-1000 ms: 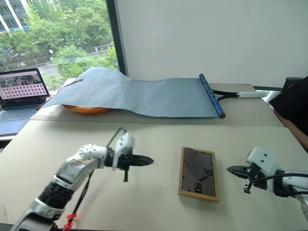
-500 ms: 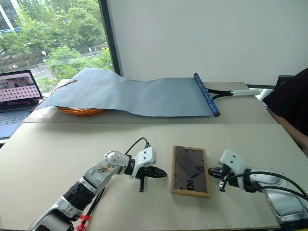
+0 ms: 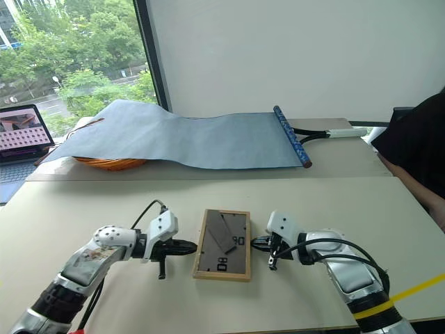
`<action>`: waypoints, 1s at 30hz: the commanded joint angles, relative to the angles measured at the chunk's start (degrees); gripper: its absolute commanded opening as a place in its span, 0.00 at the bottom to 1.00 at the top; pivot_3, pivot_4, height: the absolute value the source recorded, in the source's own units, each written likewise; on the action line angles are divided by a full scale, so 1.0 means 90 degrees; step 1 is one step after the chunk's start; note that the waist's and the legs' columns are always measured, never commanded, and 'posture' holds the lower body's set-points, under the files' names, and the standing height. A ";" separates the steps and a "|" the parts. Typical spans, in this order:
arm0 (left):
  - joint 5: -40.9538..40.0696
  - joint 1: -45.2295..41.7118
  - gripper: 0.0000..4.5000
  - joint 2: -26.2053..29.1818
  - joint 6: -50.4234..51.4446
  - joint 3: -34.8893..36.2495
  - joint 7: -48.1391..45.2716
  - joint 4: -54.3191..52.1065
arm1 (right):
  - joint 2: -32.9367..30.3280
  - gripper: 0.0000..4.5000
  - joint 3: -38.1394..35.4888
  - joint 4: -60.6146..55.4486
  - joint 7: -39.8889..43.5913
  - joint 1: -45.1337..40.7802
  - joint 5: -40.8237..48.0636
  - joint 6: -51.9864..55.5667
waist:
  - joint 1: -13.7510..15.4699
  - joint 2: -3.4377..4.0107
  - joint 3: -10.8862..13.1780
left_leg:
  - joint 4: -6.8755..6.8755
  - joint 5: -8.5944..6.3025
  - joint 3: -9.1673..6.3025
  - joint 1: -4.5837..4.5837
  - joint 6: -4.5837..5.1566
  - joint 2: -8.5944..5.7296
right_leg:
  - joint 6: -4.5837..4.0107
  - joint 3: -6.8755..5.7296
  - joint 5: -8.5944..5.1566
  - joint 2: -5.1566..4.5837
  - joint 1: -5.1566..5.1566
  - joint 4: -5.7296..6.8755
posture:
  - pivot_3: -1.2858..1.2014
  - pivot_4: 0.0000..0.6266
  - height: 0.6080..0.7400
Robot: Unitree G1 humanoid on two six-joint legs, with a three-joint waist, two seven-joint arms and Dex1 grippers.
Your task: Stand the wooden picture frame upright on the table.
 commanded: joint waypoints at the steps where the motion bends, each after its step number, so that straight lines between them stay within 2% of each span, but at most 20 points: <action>1: -0.0613 0.0387 0.00 0.0225 0.0959 0.0626 0.0088 -0.0267 | -0.0036 0.01 0.0116 0.0270 0.0031 -0.0134 -0.0190 -0.0113 | -0.0003 0.0000 0.0000 | -0.0001 0.0000 0.0000 0.0000 0.0000 0.0000 | 0.0000 0.0000 -0.0001 0.0000 0.0000 0.0000 | 0.52 0.24 0.68; 4: -0.1228 0.0442 0.00 0.0155 0.1913 0.1397 0.0538 -0.0360 | -0.0221 0.01 -0.0092 0.0459 0.0058 -0.0207 -0.0230 -0.0245 | 0.0012 -0.0001 0.0001 | 0.0000 0.0000 0.0000 0.0000 0.0000 0.0000 | 0.0002 -0.0001 -0.0002 0.0000 -0.0002 0.0000 | 0.52 0.24 0.68; 6: -0.1681 0.0286 0.00 0.0142 0.3347 0.2083 0.1131 -0.0501 | -0.0473 0.01 -0.0313 0.0520 0.0129 -0.0219 -0.0204 -0.0359 | 0.0034 -0.0004 0.0004 | 0.0003 0.0000 0.0000 0.0000 0.0000 0.0000 | 0.0006 -0.0001 -0.0004 -0.0001 -0.0001 0.0000 | 0.52 0.24 0.68; 8: -0.2224 0.0019 0.00 0.0458 0.4980 0.2402 0.1142 -0.0502 | -0.0696 0.01 -0.0483 0.0492 0.0239 -0.0197 -0.0112 -0.0483 | 0.0088 -0.0010 0.0007 | 0.0012 0.0000 -0.0002 -0.0012 0.0000 0.0000 | 0.0009 -0.0006 -0.0005 -0.0003 -0.0005 0.0001 | 0.52 0.24 0.68; 9: -0.2702 -0.0209 0.11 0.0394 0.5753 0.2752 0.0985 -0.0307 | -0.0794 0.00 -0.0537 0.0476 0.0326 -0.0170 -0.0062 -0.0582 | 0.0144 -0.0017 0.0012 | 0.0018 0.0000 -0.0001 -0.0014 0.0000 0.0000 | 0.0011 -0.0007 -0.0006 -0.0005 -0.0008 0.0001 | 0.52 0.24 0.68; 10: -0.3018 -0.0422 0.14 0.0273 0.6374 0.3046 0.0914 -0.0140 | -0.0862 0.00 -0.0566 0.0463 0.0405 -0.0142 -0.0015 -0.0674 | 0.0178 -0.0017 0.0013 | 0.0019 0.0000 -0.0001 -0.0019 0.0000 0.0000 | 0.0012 -0.0010 -0.0007 -0.0006 -0.0013 -0.0001 | 0.52 0.24 0.68; 11: -0.3350 -0.0568 0.22 0.0160 0.6748 0.3235 0.0918 0.0000 | -0.0896 0.00 -0.0584 0.0464 0.0469 -0.0117 0.0028 -0.0749 | 0.0197 -0.0016 0.0013 | 0.0019 0.0000 -0.0001 -0.0025 -0.0001 -0.0001 | 0.0012 -0.0012 -0.0007 -0.0007 -0.0016 -0.0001 | 0.52 0.24 0.68; 16: -0.4754 -0.0874 0.61 -0.0082 0.6979 0.2878 0.1794 0.0572 | -0.0838 0.00 -0.0378 0.0510 0.0628 0.0011 -0.0110 -0.1144 | 0.0201 -0.0017 0.0013 | 0.0003 -0.0001 -0.0007 -0.0029 -0.0001 -0.0001 | 0.0005 -0.0025 -0.0009 -0.0010 -0.0017 -0.0003 | 0.52 0.24 0.68; 20: -0.5211 -0.0939 0.94 -0.0469 0.6979 0.2222 0.2764 0.0589 | -0.0696 0.00 -0.0123 0.0568 0.0569 0.0059 -0.0359 -0.1323 | 0.0186 -0.0017 0.0013 | 0.0002 -0.0001 -0.0015 -0.0033 -0.0001 -0.0001 | -0.0022 -0.0033 0.0005 -0.0009 -0.0016 -0.0003 | 0.52 0.24 0.68; 21: -0.5283 -0.0954 0.99 -0.0642 0.6979 0.2100 0.3007 0.0623 | -0.0655 0.00 -0.0087 0.0561 0.0538 0.0054 -0.0397 -0.1313 | 0.0182 -0.0017 0.0012 | 0.0002 -0.0001 -0.0015 -0.0032 -0.0001 -0.0001 | -0.0025 -0.0033 0.0007 -0.0009 -0.0014 -0.0003 | 0.52 0.24 0.68; 30: -0.5833 -0.1195 0.99 -0.1729 0.6979 0.1578 0.4312 0.1139 | -0.0208 0.00 -0.0030 0.0274 0.0337 0.0119 -0.0398 -0.1021 | 0.0201 -0.0018 -0.0019 | 0.0016 0.0002 -0.0021 -0.0019 -0.0004 -0.0002 | -0.0021 -0.0038 0.0010 -0.0009 0.0007 -0.0003 | 0.52 0.24 0.68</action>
